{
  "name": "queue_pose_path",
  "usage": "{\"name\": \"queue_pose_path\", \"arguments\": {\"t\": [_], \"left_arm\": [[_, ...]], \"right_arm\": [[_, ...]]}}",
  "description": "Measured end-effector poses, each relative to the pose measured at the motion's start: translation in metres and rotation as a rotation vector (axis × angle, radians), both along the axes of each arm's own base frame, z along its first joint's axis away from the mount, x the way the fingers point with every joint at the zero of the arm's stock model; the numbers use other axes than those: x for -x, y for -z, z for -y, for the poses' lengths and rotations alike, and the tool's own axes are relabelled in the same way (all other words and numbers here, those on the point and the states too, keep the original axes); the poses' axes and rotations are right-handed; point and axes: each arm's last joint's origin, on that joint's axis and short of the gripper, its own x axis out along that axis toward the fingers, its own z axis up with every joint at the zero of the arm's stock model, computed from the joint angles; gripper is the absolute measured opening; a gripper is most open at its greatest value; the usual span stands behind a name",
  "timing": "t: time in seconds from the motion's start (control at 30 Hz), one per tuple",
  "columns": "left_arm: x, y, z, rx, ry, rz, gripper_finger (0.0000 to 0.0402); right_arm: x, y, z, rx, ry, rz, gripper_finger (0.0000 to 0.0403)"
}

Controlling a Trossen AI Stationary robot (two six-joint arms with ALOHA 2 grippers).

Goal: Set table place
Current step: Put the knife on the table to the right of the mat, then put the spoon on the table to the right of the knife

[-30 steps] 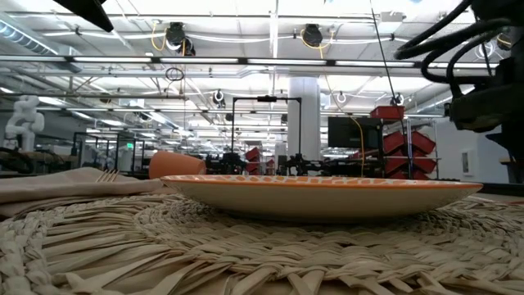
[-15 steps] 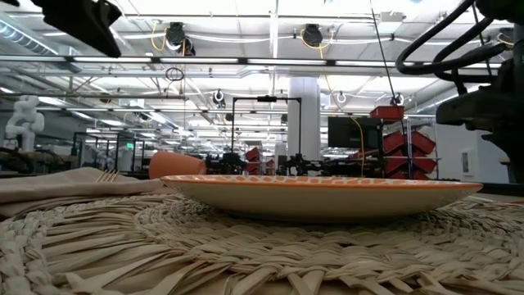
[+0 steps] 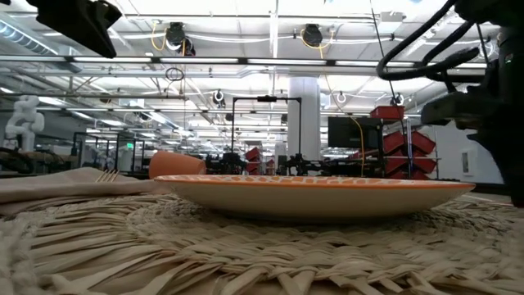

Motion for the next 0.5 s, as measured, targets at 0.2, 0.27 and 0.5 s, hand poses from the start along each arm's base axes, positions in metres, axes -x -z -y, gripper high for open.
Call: {"name": "queue_pose_path", "arguments": {"t": [0.2,0.27,0.5], "left_arm": [[0.000,0.000,0.000,-0.017,0.021,-0.003,0.0022],[0.000,0.000,0.000,-0.026,0.031,-0.005,0.0022],[-0.002,-0.002,0.001,-0.017,0.043,0.020,0.0022]], "right_arm": [[-0.009,-0.016,0.000,0.106,-0.007,0.034,0.0075],[-0.009,-0.018,-0.001,0.104,-0.014,0.038,0.0082],[-0.006,-0.017,0.001,0.112,-0.016,-0.009,0.0106]]}}
